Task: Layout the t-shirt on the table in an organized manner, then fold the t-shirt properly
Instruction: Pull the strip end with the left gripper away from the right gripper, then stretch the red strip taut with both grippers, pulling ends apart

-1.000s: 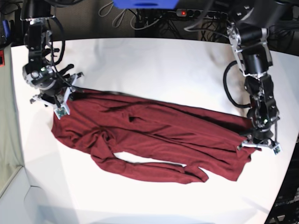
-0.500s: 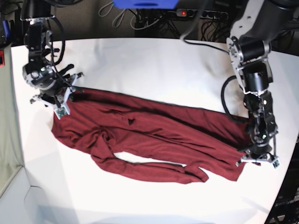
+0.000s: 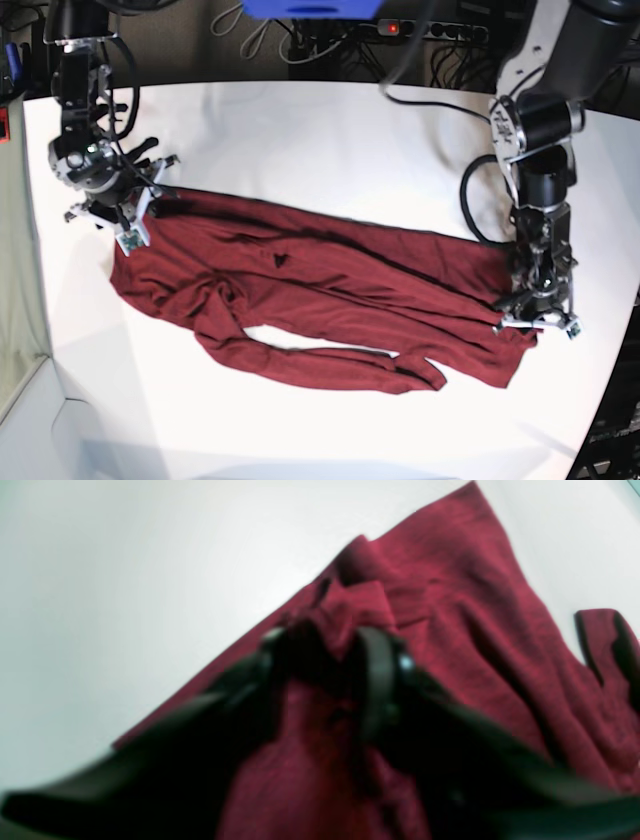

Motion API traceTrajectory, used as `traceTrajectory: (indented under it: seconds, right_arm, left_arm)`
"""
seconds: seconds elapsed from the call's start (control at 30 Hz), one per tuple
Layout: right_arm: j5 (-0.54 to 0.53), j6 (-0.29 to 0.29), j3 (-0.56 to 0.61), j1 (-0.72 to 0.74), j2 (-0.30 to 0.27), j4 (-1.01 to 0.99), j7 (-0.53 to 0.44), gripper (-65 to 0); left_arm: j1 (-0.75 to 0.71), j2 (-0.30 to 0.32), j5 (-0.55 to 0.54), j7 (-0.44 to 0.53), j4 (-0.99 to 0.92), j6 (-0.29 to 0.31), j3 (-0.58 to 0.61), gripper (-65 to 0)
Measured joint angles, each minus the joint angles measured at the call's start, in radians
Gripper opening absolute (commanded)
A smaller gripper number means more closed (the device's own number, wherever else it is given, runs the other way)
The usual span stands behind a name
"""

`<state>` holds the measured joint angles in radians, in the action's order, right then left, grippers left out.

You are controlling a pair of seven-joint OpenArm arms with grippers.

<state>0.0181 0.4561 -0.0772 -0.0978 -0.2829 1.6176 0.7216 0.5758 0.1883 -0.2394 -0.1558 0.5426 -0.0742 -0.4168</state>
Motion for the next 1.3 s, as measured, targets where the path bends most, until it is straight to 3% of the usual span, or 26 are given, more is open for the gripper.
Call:
traceTrajectory:
  seconds: [0.13,0.37,0.83,0.93,1.13,1.3]
  right_arm:
    - [0.0,0.0,0.0,0.0,0.0,0.0,0.0,-40.3]
    - [0.0,0.0,0.0,0.0,0.0,0.0,-0.001,-40.3]
    - [0.0,0.0,0.0,-0.001,0.0,0.0,0.001,-40.3]
    - [0.0,0.0,0.0,0.0,0.0,0.0,0.0,-40.3]
    - [0.0,0.0,0.0,-0.003,0.0,0.0,0.0,-40.3]
    - [0.0,0.0,0.0,-0.016,0.0,0.0,-0.008,-40.3]
  left_arm:
    - [-0.013,0.005,0.0,-0.005,0.0,0.0,0.0,-24.2]
    - [-0.051,0.041,-0.006,0.006,0.012,0.003,-0.007,-14.4]
    - [-0.185,0.058,0.011,0.07,0.099,0.019,0.001,-14.1]
    - [-0.211,0.061,0.017,0.091,0.102,0.019,0.001,-26.5]
    - [-0.245,0.068,-0.003,0.125,0.108,0.037,0.0,-63.6]
    - [-0.266,0.065,0.0,0.146,0.114,0.038,0.0,-64.3]
